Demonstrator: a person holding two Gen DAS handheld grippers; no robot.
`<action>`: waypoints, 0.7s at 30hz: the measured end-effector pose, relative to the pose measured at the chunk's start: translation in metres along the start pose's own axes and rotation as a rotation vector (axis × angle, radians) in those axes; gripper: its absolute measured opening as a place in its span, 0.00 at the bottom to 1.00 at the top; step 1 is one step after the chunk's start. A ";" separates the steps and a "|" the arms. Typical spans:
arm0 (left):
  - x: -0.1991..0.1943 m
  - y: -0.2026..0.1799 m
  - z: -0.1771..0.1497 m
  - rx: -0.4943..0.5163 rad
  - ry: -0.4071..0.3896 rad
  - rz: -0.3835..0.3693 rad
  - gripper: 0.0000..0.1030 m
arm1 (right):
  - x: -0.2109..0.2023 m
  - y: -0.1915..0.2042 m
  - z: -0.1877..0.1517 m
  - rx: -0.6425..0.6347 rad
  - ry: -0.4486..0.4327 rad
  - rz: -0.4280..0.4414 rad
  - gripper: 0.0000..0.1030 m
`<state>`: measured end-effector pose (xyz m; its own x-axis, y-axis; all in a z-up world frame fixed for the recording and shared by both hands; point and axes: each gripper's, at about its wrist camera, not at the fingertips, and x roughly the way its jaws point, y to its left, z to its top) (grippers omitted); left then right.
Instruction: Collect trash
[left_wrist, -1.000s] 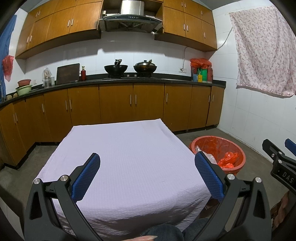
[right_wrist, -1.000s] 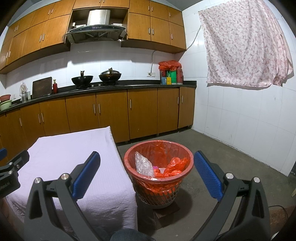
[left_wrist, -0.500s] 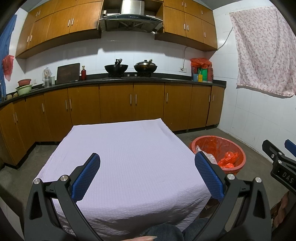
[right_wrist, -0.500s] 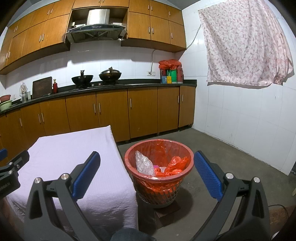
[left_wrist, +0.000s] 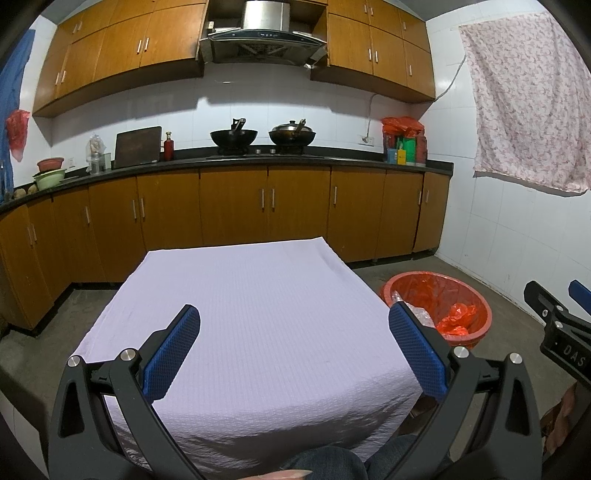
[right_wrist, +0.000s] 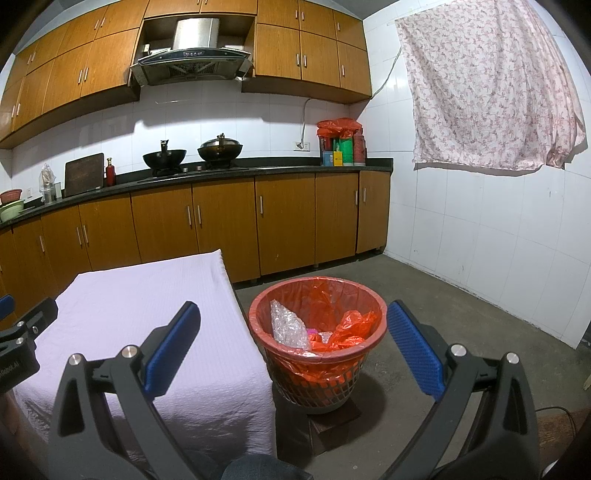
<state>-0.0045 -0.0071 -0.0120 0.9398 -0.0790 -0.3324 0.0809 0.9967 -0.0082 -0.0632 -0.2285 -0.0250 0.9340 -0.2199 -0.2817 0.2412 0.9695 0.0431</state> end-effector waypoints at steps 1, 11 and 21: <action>0.000 0.000 0.000 -0.002 0.000 0.001 0.98 | 0.000 0.000 0.000 0.000 0.000 0.000 0.96; -0.002 0.001 -0.001 -0.009 0.003 0.005 0.98 | 0.000 0.001 -0.001 0.001 0.001 0.001 0.96; -0.002 0.001 0.000 -0.009 0.003 0.006 0.98 | 0.000 0.002 -0.001 0.001 0.001 0.000 0.96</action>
<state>-0.0062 -0.0056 -0.0119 0.9392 -0.0733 -0.3354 0.0724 0.9973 -0.0151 -0.0633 -0.2268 -0.0260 0.9336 -0.2198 -0.2831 0.2416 0.9694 0.0440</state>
